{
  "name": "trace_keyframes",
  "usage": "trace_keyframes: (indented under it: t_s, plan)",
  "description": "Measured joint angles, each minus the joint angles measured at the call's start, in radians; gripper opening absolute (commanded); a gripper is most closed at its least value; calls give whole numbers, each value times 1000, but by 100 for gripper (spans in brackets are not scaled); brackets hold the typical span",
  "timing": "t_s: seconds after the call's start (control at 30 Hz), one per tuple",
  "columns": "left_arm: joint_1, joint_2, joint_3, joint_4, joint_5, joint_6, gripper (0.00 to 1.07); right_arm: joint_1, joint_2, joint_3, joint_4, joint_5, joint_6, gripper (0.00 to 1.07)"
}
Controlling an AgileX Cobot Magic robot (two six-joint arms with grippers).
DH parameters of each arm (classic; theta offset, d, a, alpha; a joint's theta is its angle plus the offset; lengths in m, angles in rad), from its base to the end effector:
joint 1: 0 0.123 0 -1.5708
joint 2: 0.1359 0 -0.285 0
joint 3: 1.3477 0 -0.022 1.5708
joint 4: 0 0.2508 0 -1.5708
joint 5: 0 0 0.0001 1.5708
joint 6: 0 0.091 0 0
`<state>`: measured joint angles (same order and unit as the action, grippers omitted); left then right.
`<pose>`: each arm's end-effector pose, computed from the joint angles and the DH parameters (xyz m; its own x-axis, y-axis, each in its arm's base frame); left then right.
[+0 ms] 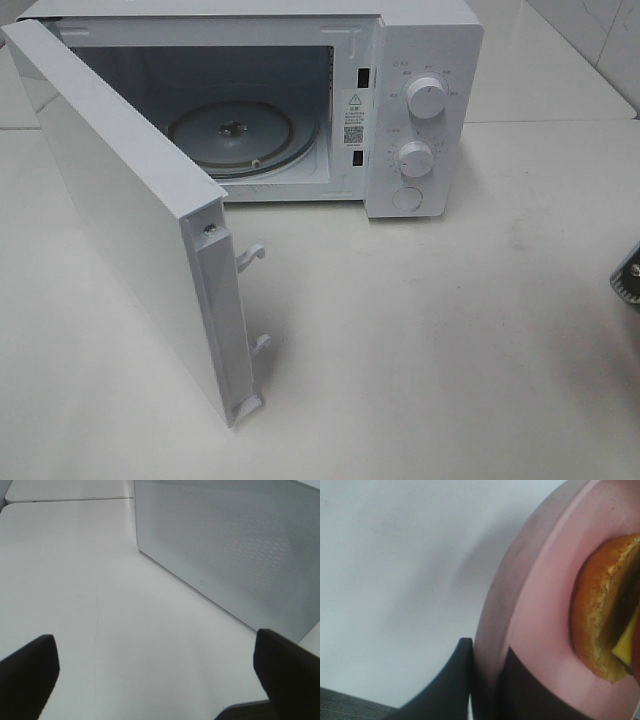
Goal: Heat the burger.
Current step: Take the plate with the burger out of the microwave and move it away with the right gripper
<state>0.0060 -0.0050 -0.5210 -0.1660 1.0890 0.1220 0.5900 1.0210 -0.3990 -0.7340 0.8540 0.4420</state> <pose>-0.0098 -0.0134 0.2817 -0.4470 0.0413 -0.8936 0.1446 0.9891 -0.0266 0.1401 0.0384 0.2007 -0.7507 -0.5991 -0.2786 -0.4156 0.7559 -0.5058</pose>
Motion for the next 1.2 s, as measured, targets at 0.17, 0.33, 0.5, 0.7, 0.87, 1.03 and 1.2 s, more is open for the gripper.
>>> trace_keyframes:
  t_s: [0.17, 0.33, 0.5, 0.7, 0.87, 1.03, 1.2]
  plan:
    - [0, 0, 0, 0, 0, 0, 98, 0, 177, -66, -31, 2, 183, 2]
    - [0, 0, 0, 0, 0, 0, 98, 0, 320, -124, -43, 14, 357, 2]
    - [0, 0, 0, 0, 0, 0, 98, 0, 436, -160, -51, 21, 442, 2]
    - [0, 0, 0, 0, 0, 0, 98, 0, 544, -184, -59, 9, 482, 3]
    - [0, 0, 0, 0, 0, 0, 98, 0, 655, -216, -94, -13, 571, 3]
    - [0, 0, 0, 0, 0, 0, 98, 0, 739, -239, -116, -41, 651, 5]
    - [0, 0, 0, 0, 0, 0, 98, 0, 812, -240, -148, -61, 720, 7]
